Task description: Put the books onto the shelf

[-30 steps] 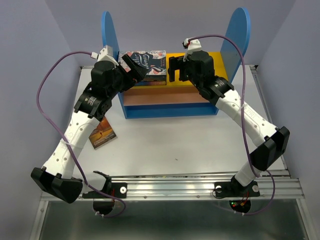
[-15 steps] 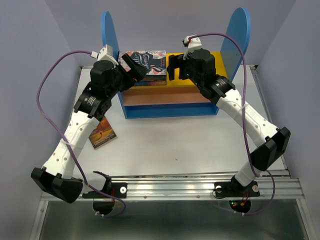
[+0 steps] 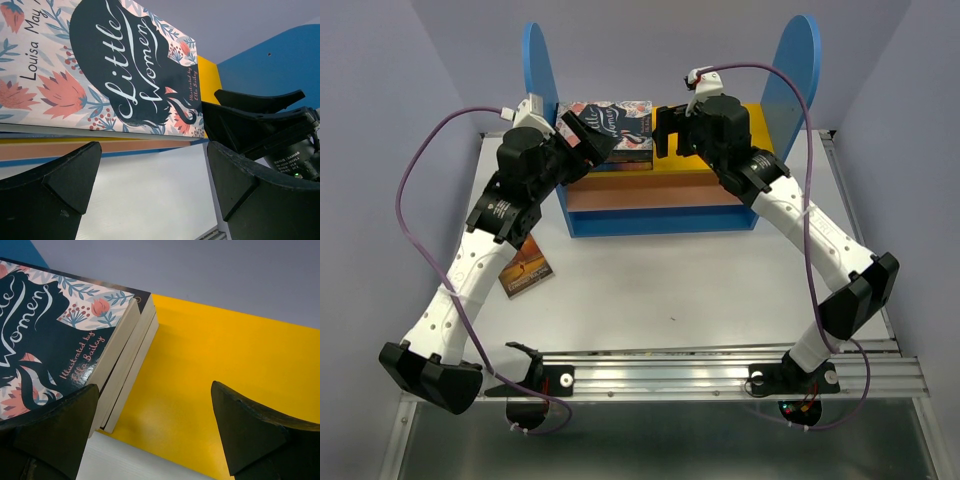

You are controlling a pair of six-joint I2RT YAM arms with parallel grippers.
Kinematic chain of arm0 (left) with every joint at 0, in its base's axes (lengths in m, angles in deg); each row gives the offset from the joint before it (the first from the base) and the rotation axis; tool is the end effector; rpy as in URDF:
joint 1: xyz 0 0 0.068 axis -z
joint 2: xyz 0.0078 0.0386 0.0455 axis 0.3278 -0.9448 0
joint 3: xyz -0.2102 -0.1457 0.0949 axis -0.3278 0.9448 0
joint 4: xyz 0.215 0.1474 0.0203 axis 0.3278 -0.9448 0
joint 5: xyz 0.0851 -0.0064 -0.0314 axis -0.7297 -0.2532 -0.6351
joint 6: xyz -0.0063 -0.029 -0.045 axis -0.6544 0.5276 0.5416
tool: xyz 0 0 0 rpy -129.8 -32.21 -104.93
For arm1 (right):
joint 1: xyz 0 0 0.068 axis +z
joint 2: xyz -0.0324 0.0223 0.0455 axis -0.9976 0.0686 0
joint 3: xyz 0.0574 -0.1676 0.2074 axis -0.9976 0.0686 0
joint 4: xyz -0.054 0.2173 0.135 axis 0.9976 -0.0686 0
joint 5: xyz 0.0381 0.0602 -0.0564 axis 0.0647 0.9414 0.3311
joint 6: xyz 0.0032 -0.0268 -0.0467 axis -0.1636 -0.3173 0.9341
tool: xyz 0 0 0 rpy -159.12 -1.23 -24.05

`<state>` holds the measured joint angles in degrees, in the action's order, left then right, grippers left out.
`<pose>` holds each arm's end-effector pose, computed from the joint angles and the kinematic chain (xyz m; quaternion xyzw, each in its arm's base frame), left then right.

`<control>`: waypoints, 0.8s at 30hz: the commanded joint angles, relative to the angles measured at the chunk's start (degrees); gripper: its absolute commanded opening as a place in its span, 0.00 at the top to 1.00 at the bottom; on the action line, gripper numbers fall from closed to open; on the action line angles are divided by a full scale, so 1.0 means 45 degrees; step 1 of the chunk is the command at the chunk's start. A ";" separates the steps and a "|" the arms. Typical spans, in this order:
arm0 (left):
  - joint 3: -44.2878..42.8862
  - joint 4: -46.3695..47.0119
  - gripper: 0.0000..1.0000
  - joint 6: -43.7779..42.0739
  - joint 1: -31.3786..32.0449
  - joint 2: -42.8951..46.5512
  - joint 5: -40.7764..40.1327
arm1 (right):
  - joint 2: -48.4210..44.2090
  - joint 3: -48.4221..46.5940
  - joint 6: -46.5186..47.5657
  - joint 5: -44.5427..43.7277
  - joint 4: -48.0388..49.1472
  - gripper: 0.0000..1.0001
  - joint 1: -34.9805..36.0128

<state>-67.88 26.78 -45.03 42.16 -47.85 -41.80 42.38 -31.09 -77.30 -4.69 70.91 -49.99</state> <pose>0.2417 -0.1052 0.4579 -0.1074 0.7219 -0.3938 0.5588 0.3128 0.2182 0.4466 -0.1318 0.7590 0.1453 0.6209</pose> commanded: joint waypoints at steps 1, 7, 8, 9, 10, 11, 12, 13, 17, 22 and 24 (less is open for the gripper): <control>-0.0155 0.0757 0.01 -0.0073 -0.0078 0.0141 0.0353 | 0.0225 -0.0810 0.0001 0.0271 0.0718 0.00 0.0089; -0.0194 0.0776 0.01 -0.0093 -0.0078 0.0122 0.0178 | 0.0304 -0.0888 0.0000 0.0348 0.0737 0.00 0.0089; -0.0213 0.0757 0.01 -0.0074 -0.0078 0.0122 0.0139 | 0.0323 -0.0908 0.0000 0.0368 0.0738 0.00 0.0089; -0.0252 0.0757 0.01 -0.0093 -0.0078 0.0122 0.0100 | 0.0343 -0.0927 0.0000 0.0407 0.0718 0.00 0.0089; -0.0272 0.0737 0.01 -0.0112 -0.0078 0.0102 0.0100 | 0.0381 -0.0966 0.0000 0.0446 0.0718 0.00 0.0089; -0.0311 0.0698 0.01 -0.0113 -0.0078 0.0102 -0.0016 | 0.0401 -0.0986 0.0000 0.0524 0.0718 0.00 0.0089; -0.0389 0.0621 0.01 -0.0113 -0.0078 0.0102 -0.0114 | 0.0479 -0.1063 0.0039 0.0582 0.0737 0.00 0.0089; -0.0428 0.0620 0.01 -0.0113 -0.0078 0.0063 -0.0154 | 0.0537 -0.1103 0.0040 0.0660 0.0738 0.00 0.0089; -0.0506 0.0581 0.01 -0.0132 -0.0097 0.0024 -0.0291 | 0.0675 -0.1220 0.0001 0.0973 0.0718 0.00 0.0089; -0.0604 0.0425 0.01 -0.0152 -0.0117 -0.0015 -0.0466 | 0.0830 -0.1318 0.0078 0.1324 0.0737 0.00 0.0089; -0.0604 0.0405 0.01 -0.0152 -0.0117 0.0004 -0.0506 | 0.0928 -0.1396 0.0079 0.1384 0.0737 0.00 0.0089</control>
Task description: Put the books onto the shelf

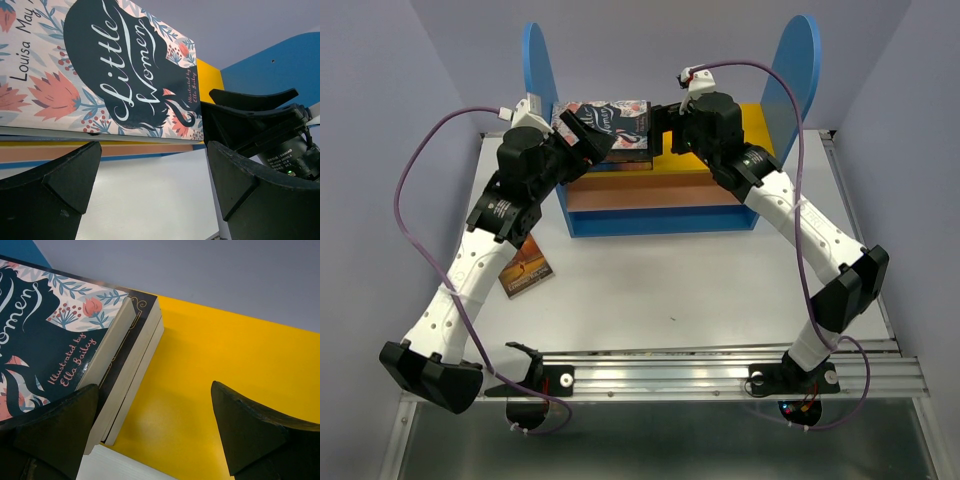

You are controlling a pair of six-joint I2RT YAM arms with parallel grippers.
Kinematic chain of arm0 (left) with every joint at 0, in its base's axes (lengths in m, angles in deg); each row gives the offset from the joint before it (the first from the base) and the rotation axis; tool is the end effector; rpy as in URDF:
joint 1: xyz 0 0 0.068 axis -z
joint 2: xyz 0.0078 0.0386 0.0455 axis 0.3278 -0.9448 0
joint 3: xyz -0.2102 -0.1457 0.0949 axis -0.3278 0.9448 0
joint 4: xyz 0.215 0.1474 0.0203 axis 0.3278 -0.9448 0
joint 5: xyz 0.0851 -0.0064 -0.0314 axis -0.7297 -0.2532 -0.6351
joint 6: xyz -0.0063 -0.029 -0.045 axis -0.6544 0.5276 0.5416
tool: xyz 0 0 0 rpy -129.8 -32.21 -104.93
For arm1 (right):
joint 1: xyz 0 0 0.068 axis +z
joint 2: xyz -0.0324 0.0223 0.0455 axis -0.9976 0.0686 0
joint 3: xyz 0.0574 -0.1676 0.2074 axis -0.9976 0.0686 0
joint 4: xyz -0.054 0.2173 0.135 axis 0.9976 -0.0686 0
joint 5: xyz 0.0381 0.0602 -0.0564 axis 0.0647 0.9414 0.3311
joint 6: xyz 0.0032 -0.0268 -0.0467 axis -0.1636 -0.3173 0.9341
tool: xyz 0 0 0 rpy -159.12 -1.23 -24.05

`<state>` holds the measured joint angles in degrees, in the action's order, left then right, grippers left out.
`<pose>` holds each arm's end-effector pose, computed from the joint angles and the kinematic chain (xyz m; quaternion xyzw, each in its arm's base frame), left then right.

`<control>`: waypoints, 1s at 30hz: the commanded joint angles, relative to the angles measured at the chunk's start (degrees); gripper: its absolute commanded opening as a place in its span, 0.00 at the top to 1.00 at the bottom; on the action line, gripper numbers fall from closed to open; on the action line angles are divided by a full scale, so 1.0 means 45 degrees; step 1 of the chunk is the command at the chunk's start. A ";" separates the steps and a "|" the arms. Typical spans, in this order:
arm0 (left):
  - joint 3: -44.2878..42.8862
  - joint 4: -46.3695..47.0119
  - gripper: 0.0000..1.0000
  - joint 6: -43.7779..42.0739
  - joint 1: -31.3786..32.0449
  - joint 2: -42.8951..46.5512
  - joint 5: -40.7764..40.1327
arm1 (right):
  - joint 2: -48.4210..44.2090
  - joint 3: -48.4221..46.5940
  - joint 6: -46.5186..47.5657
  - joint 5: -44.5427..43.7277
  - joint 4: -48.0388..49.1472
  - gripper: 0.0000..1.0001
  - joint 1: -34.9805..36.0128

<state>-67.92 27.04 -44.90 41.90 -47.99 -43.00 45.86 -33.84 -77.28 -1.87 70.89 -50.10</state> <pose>0.2432 -0.1037 0.4580 -0.1167 0.7196 -0.3874 0.5644 0.3261 0.2290 0.4405 -0.1482 0.7607 0.1607 0.6112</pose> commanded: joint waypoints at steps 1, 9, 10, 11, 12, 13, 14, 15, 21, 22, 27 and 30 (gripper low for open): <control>-0.0614 0.0328 0.01 -0.0181 -0.0078 0.0053 -0.0297 | 0.0253 -0.0823 0.0074 0.0854 0.0723 0.00 0.0113; -0.0673 0.0210 0.01 -0.0220 -0.0273 0.0111 -0.0414 | 0.0547 -0.1194 -0.0063 0.1363 0.0743 0.00 0.0113; -0.0653 0.0191 0.01 -0.0239 -0.0293 0.0131 -0.0415 | 0.0547 -0.1156 -0.0082 0.1382 0.0743 0.00 0.0113; -0.0672 0.0171 0.01 -0.0259 -0.0332 0.0131 -0.0415 | 0.0508 -0.1117 -0.0082 0.1402 0.0743 0.00 0.0113; -0.0673 0.0152 0.01 -0.0240 -0.0371 0.0170 -0.0415 | 0.0469 -0.1078 -0.0102 0.1440 0.0762 0.00 0.0113; -0.0653 0.0132 0.01 -0.0239 -0.0390 0.0209 -0.0415 | 0.0372 -0.0961 -0.0102 0.1460 0.0801 0.00 0.0113; -0.0634 0.0132 0.01 -0.0239 -0.0429 0.0229 -0.0415 | 0.0313 -0.0902 -0.0102 0.1499 0.0801 0.00 0.0113; -0.0614 0.0151 0.01 -0.0220 -0.0430 0.0248 -0.0415 | 0.0293 -0.0863 -0.0121 0.1499 0.0820 0.00 0.0113; -0.0614 0.0093 0.01 -0.0200 -0.0527 0.0268 -0.0415 | 0.0000 -0.0765 -0.0161 0.1012 0.0958 0.00 0.0113; -0.0633 0.0093 0.01 -0.0200 -0.0527 0.0287 -0.0415 | 0.0000 -0.0784 -0.0161 0.0857 0.0977 0.00 0.0113; -0.0614 0.0034 0.01 -0.0258 -0.0547 0.0482 -0.0415 | -0.0331 -0.0668 -0.0336 -0.0977 0.1035 0.00 0.0113; -0.0497 -0.0237 0.01 -0.0395 -0.0527 0.0754 -0.0200 | -0.0798 -0.0376 -0.0512 -0.3163 0.1385 0.00 0.0113</control>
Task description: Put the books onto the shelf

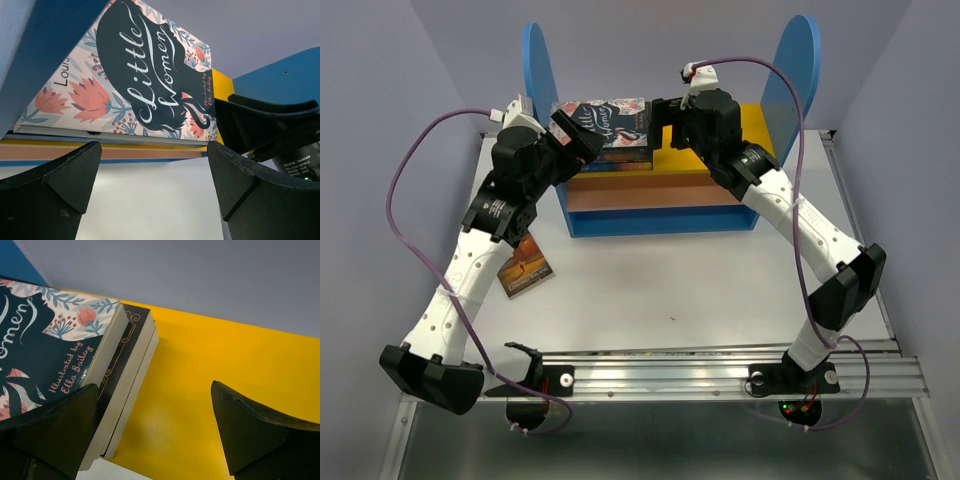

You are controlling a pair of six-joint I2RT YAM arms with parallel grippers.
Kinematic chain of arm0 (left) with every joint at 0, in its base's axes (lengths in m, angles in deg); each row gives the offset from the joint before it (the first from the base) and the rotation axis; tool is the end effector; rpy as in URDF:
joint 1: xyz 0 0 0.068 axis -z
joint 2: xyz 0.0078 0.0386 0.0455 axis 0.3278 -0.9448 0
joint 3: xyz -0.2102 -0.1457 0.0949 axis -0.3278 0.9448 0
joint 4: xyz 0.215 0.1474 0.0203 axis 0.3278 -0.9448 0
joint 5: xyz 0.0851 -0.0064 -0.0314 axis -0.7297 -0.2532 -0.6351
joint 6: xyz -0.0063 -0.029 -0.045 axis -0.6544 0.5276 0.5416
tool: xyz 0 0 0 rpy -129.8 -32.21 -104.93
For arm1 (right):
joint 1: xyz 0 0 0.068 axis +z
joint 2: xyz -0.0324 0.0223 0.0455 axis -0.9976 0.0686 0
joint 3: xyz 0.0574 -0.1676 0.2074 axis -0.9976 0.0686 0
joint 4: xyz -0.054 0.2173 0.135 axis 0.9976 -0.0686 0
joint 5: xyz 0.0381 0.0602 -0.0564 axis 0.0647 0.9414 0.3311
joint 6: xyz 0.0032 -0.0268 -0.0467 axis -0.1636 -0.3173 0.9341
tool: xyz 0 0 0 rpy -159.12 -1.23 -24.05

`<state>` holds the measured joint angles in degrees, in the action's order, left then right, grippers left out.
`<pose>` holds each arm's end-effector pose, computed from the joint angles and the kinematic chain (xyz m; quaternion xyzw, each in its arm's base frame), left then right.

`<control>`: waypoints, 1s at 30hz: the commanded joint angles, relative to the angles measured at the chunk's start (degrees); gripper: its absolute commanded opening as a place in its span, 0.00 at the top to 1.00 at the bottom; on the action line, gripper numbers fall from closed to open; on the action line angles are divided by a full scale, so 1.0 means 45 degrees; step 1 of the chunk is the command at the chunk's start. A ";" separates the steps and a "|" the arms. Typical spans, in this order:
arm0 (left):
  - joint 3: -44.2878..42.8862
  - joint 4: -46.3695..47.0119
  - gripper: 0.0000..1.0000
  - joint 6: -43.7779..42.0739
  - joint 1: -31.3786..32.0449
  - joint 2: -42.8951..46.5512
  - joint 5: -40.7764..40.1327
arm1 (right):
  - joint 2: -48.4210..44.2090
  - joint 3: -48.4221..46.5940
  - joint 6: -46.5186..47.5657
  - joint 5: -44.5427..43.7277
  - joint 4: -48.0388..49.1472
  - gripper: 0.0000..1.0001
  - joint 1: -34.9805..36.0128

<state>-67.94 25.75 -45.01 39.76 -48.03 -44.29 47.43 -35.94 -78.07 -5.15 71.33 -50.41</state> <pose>0.2473 -0.0938 0.4555 -0.1387 0.7236 -0.3650 0.5692 0.3336 0.2293 0.4435 -0.1209 0.7594 0.1449 0.6226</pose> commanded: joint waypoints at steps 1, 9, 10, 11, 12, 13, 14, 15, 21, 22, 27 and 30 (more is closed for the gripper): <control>-0.0395 -0.0049 0.01 -0.0391 -0.0051 0.0882 0.0164 | -0.1324 0.0189 -0.0299 -0.2904 0.1387 0.00 0.0181; 0.2377 -0.1432 0.01 -0.0412 -0.0051 0.3810 0.0716 | -0.3998 0.2978 -0.0570 -0.3263 0.1505 0.00 0.0181; 0.2592 -0.2500 0.01 -0.0294 -0.0071 0.4412 0.0267 | -0.4408 0.3486 -0.0784 -0.2951 0.1447 0.00 0.0181; 0.2961 -0.3091 0.01 -0.0138 -0.0052 0.4689 -0.0936 | -0.5243 0.4032 -0.1173 -0.2561 0.1446 0.00 0.0181; 0.3120 -0.3696 0.01 0.0327 -0.0051 0.4904 -0.1548 | -0.5639 0.5082 -0.1428 -0.1784 0.1446 0.00 0.0181; 0.3257 -0.4689 0.01 0.0525 -0.0051 0.5293 -0.2018 | -0.6010 0.5595 -0.1663 -0.1273 0.1446 0.00 0.0181; 0.3529 -0.5105 0.01 0.0740 -0.0051 0.5471 -0.2719 | -0.6323 0.6064 -0.1859 -0.0669 0.1446 0.00 0.0181; 0.3686 -0.5457 0.01 0.0955 -0.0051 0.5628 -0.3035 | -0.6790 0.6494 -0.2344 0.0304 0.1504 0.00 0.0181; 0.5814 -0.7042 0.01 0.3804 -0.0110 0.6605 -0.5011 | -0.6661 0.9034 -0.3345 0.1116 0.1856 0.00 0.2286; 0.6165 -0.7062 0.01 0.4040 -0.0110 0.6644 -0.5165 | -0.6562 0.9231 -0.3326 0.1076 0.1992 0.00 0.2716; 0.6773 -0.6166 0.01 0.3948 -0.0752 0.6472 -0.6085 | -0.5704 1.0560 -0.3967 0.2613 0.4428 0.00 0.4184; 0.7514 -0.4781 0.01 0.2524 -0.2643 0.5769 -0.4607 | -0.4318 1.0230 -0.4048 0.2678 0.4999 0.00 0.4633</control>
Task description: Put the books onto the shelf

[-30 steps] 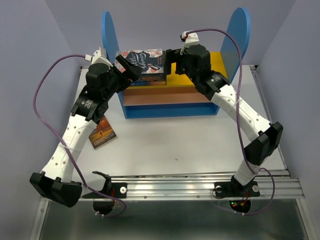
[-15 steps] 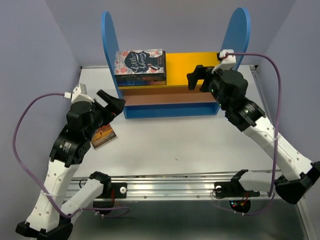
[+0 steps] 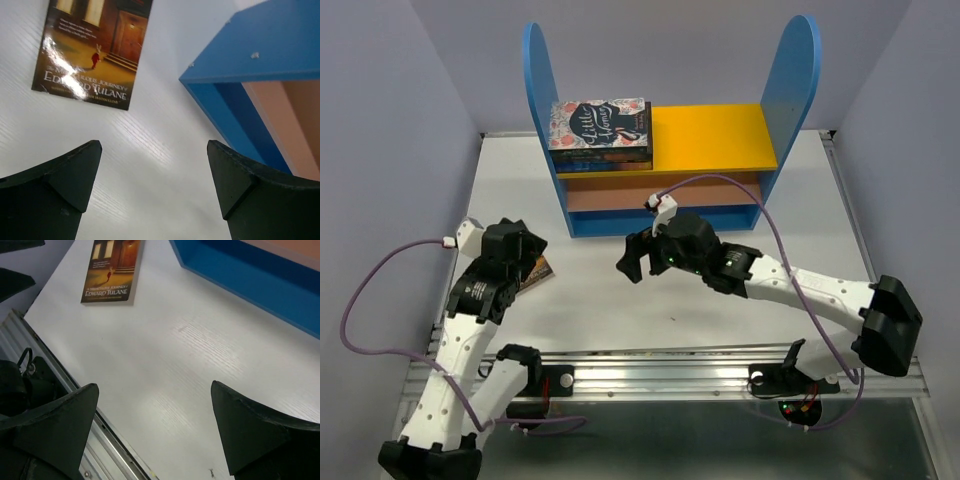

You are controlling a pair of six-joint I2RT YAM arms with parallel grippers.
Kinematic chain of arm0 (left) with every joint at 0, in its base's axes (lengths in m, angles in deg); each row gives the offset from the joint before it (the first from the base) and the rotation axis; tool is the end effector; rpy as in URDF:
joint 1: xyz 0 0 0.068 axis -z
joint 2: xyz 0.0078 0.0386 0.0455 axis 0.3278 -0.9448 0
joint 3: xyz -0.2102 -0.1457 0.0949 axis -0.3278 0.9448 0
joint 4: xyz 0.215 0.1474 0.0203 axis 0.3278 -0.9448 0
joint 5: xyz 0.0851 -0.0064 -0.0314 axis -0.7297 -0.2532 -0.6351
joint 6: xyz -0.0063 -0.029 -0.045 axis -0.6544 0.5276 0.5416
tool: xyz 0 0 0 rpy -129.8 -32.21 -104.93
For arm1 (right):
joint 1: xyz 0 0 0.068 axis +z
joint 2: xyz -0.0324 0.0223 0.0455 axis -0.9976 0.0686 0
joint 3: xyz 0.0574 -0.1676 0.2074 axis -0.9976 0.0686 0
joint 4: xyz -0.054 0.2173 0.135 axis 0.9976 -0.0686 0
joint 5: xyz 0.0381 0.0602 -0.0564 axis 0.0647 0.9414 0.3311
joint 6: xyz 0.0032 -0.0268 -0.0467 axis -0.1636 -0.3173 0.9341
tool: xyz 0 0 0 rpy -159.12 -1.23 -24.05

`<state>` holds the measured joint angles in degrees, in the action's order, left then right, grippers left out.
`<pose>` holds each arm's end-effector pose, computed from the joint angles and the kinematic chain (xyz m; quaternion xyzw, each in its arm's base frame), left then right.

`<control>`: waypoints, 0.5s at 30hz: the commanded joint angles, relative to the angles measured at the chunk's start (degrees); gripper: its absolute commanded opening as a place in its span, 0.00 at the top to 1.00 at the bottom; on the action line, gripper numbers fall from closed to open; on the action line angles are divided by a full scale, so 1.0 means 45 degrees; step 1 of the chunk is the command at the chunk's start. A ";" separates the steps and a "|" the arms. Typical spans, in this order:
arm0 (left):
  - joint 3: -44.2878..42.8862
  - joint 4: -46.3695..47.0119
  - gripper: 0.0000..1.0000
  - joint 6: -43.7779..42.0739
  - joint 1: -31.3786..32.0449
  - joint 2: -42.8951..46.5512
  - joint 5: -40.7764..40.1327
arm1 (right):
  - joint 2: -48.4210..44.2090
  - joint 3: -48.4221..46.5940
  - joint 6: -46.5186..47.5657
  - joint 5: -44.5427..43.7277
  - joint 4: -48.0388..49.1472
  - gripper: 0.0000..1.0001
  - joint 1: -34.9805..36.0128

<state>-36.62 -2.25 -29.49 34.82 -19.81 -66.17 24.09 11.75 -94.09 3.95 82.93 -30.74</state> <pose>0.1401 -0.0263 0.3154 -0.3988 0.7848 -0.1434 0.4521 0.1772 0.2516 0.3103 -0.2164 0.8078 0.3205 0.4448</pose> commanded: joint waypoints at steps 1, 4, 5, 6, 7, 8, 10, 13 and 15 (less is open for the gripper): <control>0.0691 0.2103 0.01 -0.1297 -0.2267 -0.1027 0.0861 | 0.1182 -0.0408 -0.0546 0.0599 0.2808 0.00 0.0263; 0.1471 0.3588 0.01 -0.2238 -0.4944 -0.1733 0.2448 | 0.2666 -0.0719 -0.0878 0.1374 0.3358 0.00 0.0380; 0.1841 0.3845 0.01 -0.2180 -0.5936 -0.1909 0.2294 | 0.3115 -0.0876 -0.1033 0.1534 0.3417 0.00 0.0515; 0.1980 0.4118 0.01 -0.2199 -0.6429 -0.2104 0.2312 | 0.4066 -0.1109 -0.1054 0.1478 0.3379 0.00 0.0633; 0.2078 0.4450 0.01 -0.2199 -0.6898 -0.2512 0.2467 | 0.4540 -0.1711 -0.0996 0.1438 0.3301 0.00 0.0827; 0.2272 0.4743 0.01 -0.2295 -0.7309 -0.2671 0.2894 | 0.5009 -0.2046 -0.0899 0.1419 0.3301 0.00 0.0829; 0.2411 0.5331 0.01 -0.2316 -0.8073 -0.3140 0.2899 | 0.6357 -0.3139 -0.0821 0.1320 0.3320 0.00 0.0985; 0.2430 0.6012 0.01 -0.2550 -0.8874 -0.4054 0.2976 | 0.7956 -0.4330 -0.0684 0.1379 0.3320 0.00 0.0986; 0.2547 0.6229 0.01 -0.2882 -0.9264 -0.4681 0.3230 | 0.8604 -0.5405 -0.0489 0.1398 0.3320 0.00 0.0986</control>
<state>-25.89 19.89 -39.13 -4.57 -37.89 -53.62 59.30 -4.84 -97.37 9.59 94.01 -26.76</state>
